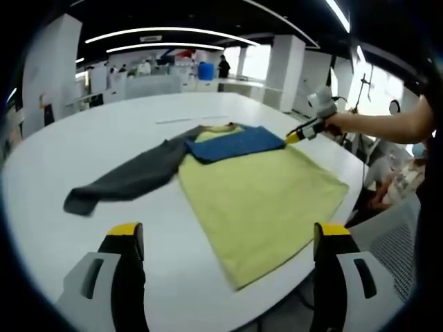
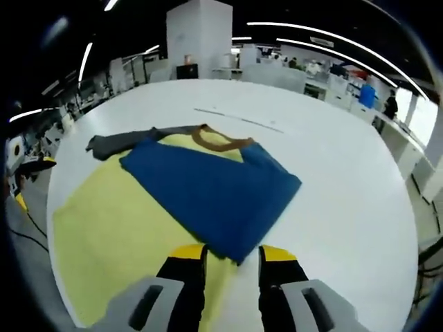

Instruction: Fold the garment on the visible template until the final outline fits inside the template.

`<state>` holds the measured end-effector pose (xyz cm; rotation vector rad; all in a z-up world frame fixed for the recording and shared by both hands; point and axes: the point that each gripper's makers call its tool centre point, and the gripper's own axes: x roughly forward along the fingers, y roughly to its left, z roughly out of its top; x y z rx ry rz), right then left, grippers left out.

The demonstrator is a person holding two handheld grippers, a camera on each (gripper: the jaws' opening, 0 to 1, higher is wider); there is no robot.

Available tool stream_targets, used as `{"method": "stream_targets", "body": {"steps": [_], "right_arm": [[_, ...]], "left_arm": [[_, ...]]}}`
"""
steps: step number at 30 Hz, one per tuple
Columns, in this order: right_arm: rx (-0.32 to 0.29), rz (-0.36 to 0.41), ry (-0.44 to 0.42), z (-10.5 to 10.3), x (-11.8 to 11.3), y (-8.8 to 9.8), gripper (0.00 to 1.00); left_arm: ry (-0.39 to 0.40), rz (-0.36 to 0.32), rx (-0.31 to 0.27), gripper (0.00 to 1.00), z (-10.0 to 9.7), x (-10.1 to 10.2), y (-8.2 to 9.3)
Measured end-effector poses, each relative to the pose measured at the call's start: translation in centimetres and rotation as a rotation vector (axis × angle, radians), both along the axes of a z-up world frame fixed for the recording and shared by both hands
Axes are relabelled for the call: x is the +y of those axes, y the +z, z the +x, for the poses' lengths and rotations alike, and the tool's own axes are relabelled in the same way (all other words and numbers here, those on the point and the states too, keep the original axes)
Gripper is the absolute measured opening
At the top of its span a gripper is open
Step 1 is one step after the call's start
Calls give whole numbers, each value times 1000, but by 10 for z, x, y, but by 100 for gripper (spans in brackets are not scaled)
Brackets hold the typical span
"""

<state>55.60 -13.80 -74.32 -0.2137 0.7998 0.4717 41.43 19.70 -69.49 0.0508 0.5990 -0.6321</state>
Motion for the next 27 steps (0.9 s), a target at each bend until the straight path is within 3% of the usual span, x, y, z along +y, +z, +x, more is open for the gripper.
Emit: {"method": "stream_targets", "body": {"steps": [14, 18, 27], "right_arm": [[26, -4, -45, 0, -9, -15, 8], [27, -58, -41, 1, -10, -21, 6], [21, -97, -33, 7, -17, -26, 2]], "left_arm": [[8, 6, -2, 99, 0, 3, 0], [12, 8, -4, 99, 1, 5, 1], [25, 16, -3, 99, 1, 11, 0]]}}
